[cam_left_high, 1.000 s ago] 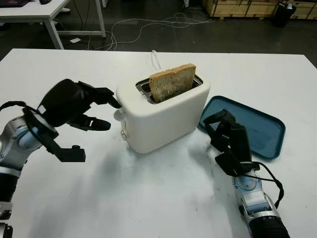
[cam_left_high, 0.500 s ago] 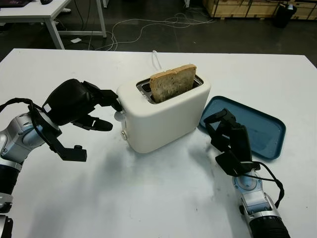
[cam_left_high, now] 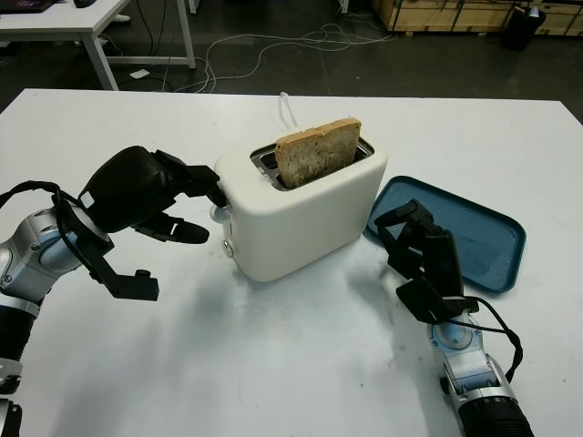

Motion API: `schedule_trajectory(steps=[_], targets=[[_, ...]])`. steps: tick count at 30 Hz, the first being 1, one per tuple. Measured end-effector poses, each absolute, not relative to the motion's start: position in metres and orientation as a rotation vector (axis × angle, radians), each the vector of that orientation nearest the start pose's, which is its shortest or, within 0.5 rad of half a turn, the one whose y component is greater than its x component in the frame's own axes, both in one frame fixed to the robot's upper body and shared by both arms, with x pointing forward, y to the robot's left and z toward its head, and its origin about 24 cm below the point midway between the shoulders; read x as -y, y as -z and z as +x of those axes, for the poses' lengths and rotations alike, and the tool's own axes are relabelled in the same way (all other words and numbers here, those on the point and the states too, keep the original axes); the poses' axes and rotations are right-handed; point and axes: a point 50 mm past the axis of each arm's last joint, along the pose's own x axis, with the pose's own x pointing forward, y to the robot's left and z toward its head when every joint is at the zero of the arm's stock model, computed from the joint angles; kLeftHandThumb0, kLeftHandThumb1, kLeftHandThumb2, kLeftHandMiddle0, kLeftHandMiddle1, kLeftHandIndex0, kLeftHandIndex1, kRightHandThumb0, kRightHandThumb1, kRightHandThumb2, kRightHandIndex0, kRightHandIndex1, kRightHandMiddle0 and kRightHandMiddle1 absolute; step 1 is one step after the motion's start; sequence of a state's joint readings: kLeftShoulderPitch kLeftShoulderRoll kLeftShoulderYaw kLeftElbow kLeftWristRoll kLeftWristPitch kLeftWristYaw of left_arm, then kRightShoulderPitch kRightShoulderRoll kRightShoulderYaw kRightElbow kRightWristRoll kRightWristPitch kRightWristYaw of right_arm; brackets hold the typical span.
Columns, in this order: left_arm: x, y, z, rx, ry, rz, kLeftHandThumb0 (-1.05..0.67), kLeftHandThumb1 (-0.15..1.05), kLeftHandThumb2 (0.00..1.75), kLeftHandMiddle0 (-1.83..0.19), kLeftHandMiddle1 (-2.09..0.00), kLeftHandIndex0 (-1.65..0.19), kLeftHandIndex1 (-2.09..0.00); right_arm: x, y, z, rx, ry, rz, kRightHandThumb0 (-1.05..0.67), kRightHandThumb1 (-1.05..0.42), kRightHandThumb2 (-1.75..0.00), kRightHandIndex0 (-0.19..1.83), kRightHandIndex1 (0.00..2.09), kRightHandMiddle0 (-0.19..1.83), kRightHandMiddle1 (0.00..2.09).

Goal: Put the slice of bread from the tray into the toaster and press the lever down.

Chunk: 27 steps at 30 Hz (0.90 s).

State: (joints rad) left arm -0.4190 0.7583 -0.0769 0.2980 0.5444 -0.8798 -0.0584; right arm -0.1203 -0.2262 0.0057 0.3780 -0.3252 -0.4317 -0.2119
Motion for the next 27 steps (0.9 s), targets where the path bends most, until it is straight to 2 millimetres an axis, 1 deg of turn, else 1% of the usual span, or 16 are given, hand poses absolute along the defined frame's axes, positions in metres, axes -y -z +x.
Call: schedule_trajectory(steps=[7,18,27], targets=[[-0.2078,-0.1637,0.2871,0.799,0.519,1.285,-0.91,0.92,0.59,-0.97,-1.75,-0.51,-0.95,0.1896,-0.0332,0.2680,0.215,0.065,-0.506,-0.44,-0.92,-0.45,0.88,1.75,0.55,1.75],[-0.2086,-0.1614,0.2889,0.769,0.515,1.316,-0.89,0.92,0.63,-1.00,-1.75,-0.52,-0.93,0.1896,-0.0330,0.2680,0.212,0.060,-0.501,-0.43,-0.92,-0.46,0.87,1.75,0.54,1.75],[-0.2093,-0.1604,0.2897,0.752,0.507,1.326,-0.89,0.92,0.59,-0.99,-1.75,-0.55,-0.89,0.1895,-0.0329,0.2681,0.210,0.054,-0.495,-0.45,-0.92,-0.46,0.88,1.75,0.55,1.75]])
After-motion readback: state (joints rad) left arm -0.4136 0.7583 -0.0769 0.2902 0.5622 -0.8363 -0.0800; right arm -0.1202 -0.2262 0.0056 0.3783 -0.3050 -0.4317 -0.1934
